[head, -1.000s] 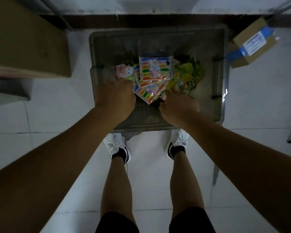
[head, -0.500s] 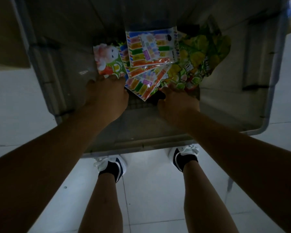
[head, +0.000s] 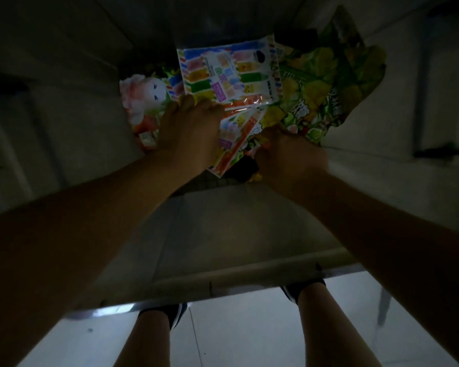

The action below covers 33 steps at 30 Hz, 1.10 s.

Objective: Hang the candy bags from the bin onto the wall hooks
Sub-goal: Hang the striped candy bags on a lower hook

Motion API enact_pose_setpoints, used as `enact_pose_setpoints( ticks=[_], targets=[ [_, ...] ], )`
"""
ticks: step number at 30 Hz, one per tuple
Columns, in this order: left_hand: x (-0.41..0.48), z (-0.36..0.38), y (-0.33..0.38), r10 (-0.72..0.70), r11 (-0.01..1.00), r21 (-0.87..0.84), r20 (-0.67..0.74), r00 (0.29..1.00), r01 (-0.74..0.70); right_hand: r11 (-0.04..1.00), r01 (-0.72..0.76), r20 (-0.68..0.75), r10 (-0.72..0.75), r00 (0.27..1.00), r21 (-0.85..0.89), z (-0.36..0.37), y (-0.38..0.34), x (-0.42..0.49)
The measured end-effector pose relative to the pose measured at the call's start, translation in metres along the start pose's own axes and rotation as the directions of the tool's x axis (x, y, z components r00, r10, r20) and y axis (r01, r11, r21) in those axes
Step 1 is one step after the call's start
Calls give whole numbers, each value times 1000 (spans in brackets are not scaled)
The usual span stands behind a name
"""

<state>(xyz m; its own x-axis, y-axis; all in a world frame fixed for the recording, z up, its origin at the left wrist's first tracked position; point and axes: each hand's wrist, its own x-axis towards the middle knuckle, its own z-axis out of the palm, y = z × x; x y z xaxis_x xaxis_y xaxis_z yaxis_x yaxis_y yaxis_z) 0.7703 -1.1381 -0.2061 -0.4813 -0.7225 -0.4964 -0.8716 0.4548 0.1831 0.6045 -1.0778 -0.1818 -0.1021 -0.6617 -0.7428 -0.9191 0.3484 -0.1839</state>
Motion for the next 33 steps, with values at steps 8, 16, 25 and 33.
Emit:
enact_pose_setpoints(
  ticks=[8,16,25,33],
  targets=[
    [99,4,-8,74,997,-7,50,996,-74,998,54,-12,-54,998,35,8,16,14],
    [109,9,-7,-107,994,1,190,976,108,994,37,-28,-34,999,100,25,18,20],
    [89,13,-18,-145,945,-252,252,957,209,994,72,-44,-69,997,87,27,16,20],
    [26,30,-18,-405,453,-784,244,881,425,992,24,-49,-18,999,123,25,14,13]
  ],
)
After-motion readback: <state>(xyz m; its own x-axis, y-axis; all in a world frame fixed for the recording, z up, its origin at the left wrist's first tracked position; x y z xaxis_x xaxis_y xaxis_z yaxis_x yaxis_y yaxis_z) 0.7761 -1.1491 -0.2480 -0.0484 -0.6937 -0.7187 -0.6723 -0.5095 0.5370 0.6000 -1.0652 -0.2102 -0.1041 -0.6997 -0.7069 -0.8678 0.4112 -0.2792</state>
